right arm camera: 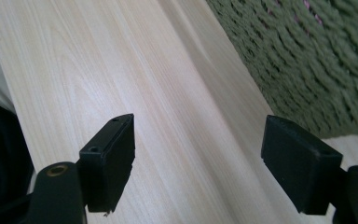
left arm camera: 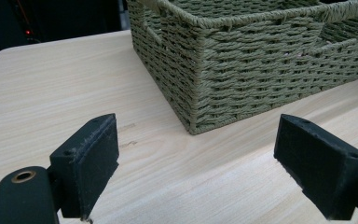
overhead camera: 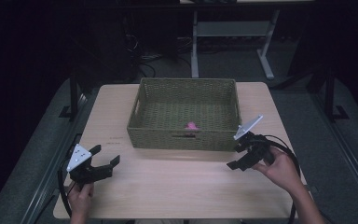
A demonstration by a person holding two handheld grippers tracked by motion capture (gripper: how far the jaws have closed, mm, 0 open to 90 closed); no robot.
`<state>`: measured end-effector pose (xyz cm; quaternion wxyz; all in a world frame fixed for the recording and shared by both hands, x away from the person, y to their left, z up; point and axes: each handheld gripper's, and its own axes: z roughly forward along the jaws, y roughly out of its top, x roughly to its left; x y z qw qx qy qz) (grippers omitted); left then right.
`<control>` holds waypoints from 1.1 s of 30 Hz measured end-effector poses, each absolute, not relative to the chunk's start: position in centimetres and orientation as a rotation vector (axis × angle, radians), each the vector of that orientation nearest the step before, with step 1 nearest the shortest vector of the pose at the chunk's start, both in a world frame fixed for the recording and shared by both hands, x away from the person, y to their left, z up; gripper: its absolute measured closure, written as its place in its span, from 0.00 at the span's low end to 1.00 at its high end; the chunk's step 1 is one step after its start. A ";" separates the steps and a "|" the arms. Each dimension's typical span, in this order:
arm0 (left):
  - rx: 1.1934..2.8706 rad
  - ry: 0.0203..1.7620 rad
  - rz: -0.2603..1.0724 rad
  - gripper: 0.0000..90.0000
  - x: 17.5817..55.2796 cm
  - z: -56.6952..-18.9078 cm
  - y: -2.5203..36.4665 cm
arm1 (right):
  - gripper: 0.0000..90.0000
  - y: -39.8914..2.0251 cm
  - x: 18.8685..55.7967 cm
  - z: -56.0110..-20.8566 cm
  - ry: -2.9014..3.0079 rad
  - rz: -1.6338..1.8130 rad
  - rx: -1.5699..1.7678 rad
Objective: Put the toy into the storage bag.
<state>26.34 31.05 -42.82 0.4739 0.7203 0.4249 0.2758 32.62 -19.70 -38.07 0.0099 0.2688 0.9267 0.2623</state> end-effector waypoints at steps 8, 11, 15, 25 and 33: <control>1.768 1.038 0.678 0.15 26.3 -42.8 31.0 | 0.28 -21.1 31.7 -39.6 2.879 0.821 0.892; 1.767 1.036 0.675 0.15 26.4 -42.8 31.0 | 0.28 -21.6 31.4 -40.0 2.869 0.838 0.907; 1.768 1.034 0.676 0.15 26.3 -42.9 30.9 | 0.28 -22.2 31.0 -40.6 2.859 0.847 0.930; 1.774 1.034 0.676 0.15 26.3 -42.9 30.8 | 0.28 -24.1 29.3 -41.7 2.801 0.888 0.993; 1.775 1.032 0.675 0.15 26.3 -42.9 30.7 | 0.28 -25.4 27.8 -42.3 2.757 0.917 1.035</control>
